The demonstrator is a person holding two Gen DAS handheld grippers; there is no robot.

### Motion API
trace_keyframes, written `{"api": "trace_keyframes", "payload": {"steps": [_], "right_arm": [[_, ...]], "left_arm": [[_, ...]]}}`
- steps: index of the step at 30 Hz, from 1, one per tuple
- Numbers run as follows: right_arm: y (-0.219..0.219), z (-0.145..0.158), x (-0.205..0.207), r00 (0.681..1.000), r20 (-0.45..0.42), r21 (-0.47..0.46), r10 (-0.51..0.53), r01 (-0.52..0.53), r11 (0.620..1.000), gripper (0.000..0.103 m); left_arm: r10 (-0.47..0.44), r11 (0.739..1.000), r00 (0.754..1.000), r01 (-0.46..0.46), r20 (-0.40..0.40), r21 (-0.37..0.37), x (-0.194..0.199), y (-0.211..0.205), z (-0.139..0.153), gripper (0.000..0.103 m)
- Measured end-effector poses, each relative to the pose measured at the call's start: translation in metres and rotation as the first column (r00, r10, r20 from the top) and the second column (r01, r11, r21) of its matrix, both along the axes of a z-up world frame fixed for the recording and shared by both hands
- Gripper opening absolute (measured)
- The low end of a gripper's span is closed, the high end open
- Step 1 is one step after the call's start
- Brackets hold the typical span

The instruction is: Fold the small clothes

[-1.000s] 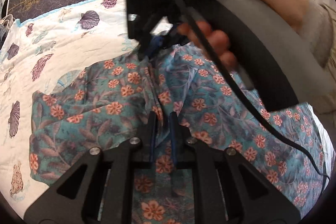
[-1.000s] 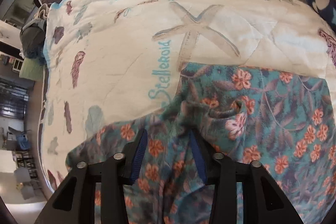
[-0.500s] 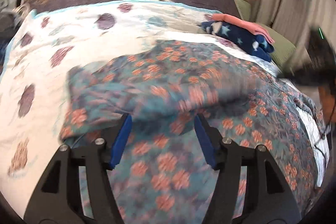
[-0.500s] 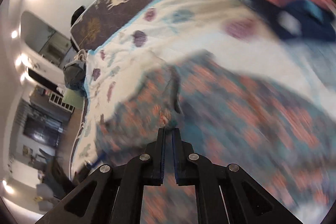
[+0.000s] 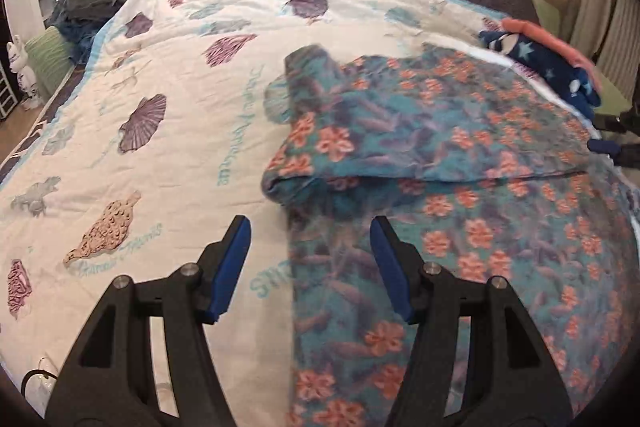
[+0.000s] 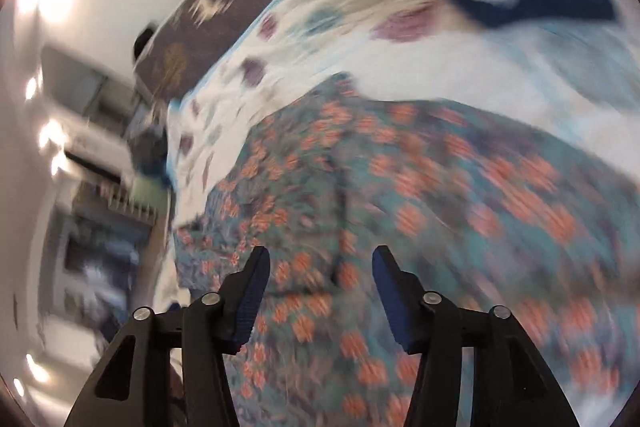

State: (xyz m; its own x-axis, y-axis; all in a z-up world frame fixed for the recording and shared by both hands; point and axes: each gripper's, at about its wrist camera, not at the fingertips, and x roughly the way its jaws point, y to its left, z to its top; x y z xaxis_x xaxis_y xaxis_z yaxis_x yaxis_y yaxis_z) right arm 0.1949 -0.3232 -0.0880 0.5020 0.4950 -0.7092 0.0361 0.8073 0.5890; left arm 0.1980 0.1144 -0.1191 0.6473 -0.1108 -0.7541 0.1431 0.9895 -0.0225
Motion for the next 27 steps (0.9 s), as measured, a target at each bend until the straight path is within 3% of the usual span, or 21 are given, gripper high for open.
{"api": "trace_keyframes", "payload": {"steps": [4, 6, 7, 8, 9, 10, 14, 17, 19, 23, 27], "right_arm": [[0.021, -0.028, 0.041, 0.997, -0.069, 0.011, 0.042, -0.042, 0.999, 0.055], [0.028, -0.036, 0.053, 0.997, -0.043, 0.055, 0.069, -0.067, 0.996, 0.056], [0.033, -0.037, 0.059, 0.995, -0.03, 0.059, 0.096, -0.094, 0.994, 0.049], [0.037, -0.037, 0.062, 0.993, -0.023, 0.049, 0.112, -0.111, 0.993, 0.033], [0.042, -0.037, 0.065, 0.994, -0.038, 0.023, 0.106, -0.105, 0.994, 0.006], [0.044, -0.032, 0.064, 0.995, -0.032, 0.021, 0.094, -0.093, 0.995, 0.006], [0.036, 0.031, 0.03, 0.982, 0.183, -0.009, 0.048, -0.048, 0.999, 0.005], [0.009, 0.06, 0.001, 0.968, 0.249, -0.057, -0.022, 0.037, 0.998, 0.005], [-0.006, 0.054, -0.005, 0.978, 0.207, -0.072, -0.04, 0.056, 0.996, 0.006], [-0.022, 0.009, -0.01, 0.996, 0.043, -0.081, -0.077, 0.08, 0.993, 0.006], [-0.027, -0.01, -0.022, 0.993, 0.016, -0.038, -0.116, 0.116, 0.992, 0.006]], "left_arm": [[0.043, 0.999, 0.999, -0.042, -0.024, 0.017, 0.015, 0.002, -0.009, 0.063], [0.065, 0.998, 0.998, -0.064, -0.028, 0.007, 0.022, 0.005, -0.009, 0.063], [0.079, 0.997, 0.996, -0.079, -0.029, 0.009, 0.026, 0.005, -0.009, 0.063], [0.094, 0.995, 0.995, -0.094, -0.028, 0.013, 0.029, 0.006, -0.008, 0.063], [0.109, 0.994, 0.994, -0.108, -0.027, 0.016, 0.032, 0.006, -0.007, 0.063], [0.118, 0.993, 0.993, -0.118, -0.026, 0.017, 0.034, 0.006, -0.006, 0.063], [0.12, 0.992, 0.993, -0.119, -0.012, 0.051, 0.032, 0.002, -0.006, 0.063], [0.087, 0.995, 0.996, -0.087, -0.019, 0.043, 0.027, 0.0, -0.01, 0.064], [0.082, 0.996, 0.997, -0.082, -0.014, 0.021, 0.023, 0.002, -0.01, 0.067], [0.09, 0.996, 0.996, -0.09, -0.012, 0.009, 0.02, 0.004, -0.008, 0.068], [0.101, 0.994, 0.995, -0.1, -0.003, 0.035, 0.016, 0.005, -0.007, 0.068]]}}
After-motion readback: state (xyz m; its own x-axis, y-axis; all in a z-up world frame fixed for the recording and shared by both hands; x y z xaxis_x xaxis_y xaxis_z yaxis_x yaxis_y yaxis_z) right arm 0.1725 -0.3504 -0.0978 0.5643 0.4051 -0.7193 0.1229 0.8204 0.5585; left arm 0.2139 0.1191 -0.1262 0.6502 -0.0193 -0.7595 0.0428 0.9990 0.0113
